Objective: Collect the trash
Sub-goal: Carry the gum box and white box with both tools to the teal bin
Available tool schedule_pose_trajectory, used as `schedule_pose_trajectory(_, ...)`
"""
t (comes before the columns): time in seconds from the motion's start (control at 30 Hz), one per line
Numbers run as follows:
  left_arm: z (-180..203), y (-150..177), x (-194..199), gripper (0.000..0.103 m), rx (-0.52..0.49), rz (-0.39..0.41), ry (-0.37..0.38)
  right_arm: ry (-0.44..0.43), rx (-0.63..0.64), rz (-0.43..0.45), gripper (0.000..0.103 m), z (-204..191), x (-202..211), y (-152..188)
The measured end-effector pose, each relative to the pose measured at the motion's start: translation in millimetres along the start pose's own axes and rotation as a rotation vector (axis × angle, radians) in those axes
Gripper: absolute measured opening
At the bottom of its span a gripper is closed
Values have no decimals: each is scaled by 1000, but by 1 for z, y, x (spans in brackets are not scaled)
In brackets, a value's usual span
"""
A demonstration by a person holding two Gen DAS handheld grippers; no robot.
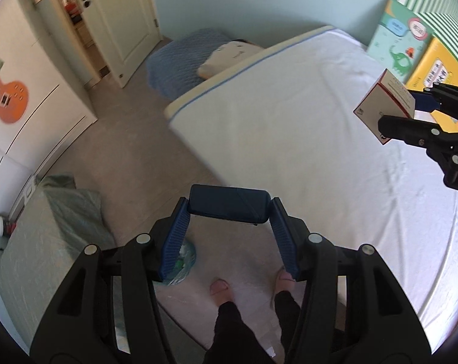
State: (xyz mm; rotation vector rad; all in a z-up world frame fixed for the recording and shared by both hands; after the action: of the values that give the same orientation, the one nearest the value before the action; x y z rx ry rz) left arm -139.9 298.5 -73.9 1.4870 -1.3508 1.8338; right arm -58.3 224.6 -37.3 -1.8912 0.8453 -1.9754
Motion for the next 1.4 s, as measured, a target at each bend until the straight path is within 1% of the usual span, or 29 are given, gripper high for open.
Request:
schedule_pose_trajectory(0.1, -44, 20, -3, 52, 41, -21, -37, -49, 42, -10, 46, -38, -21, -16)
schedule_pose_trajectory(0.27, -106, 54, -11, 52, 108, -65, -84, -125, 112, -36, 46, -99, -54, -37)
schedule_pose_trajectory(0.37, -138, 74, -16, 52, 148, -90, -101, -172, 140, -53, 46, -135, -73, -47)
schedule_pose_trajectory(0.43, -157, 88, -19, 52, 188, -106, -94, -196, 153, -64, 46, -155, -85, -52)
schedule_pose_trajectory(0.57, -183, 107, -25, 52, 239, -131, -99, -241, 177, -94, 46, -194, -106, -57)
schedule_pose_trajectory(0.8, -216, 140, -37, 52, 284, -167, -89, -292, 219, -157, 46, -246, -138, -53)
schedule_pose_trajectory(0.97, -231, 157, -49, 52, 309, -189, -61, -312, 224, -201, 46, -273, -158, -45)
schedule_pose_trajectory(1.17, -241, 169, -63, 52, 320, -218, -46, -330, 224, -247, 46, -289, -175, -38)
schedule_pose_trajectory(1.4, -241, 172, -77, 52, 308, -247, -37, -340, 217, -305, 46, -303, -193, -31)
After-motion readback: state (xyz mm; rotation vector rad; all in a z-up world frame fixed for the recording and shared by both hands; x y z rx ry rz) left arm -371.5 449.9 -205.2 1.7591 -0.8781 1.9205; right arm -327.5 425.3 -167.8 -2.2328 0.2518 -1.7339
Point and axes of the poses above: each gripper's, at about its wrist camera, not at the fingertips, and x roughly against the way its jaws point, z to its right, y to its underside, the point moved 8 cm from there along -x, roughly the way its jaws point
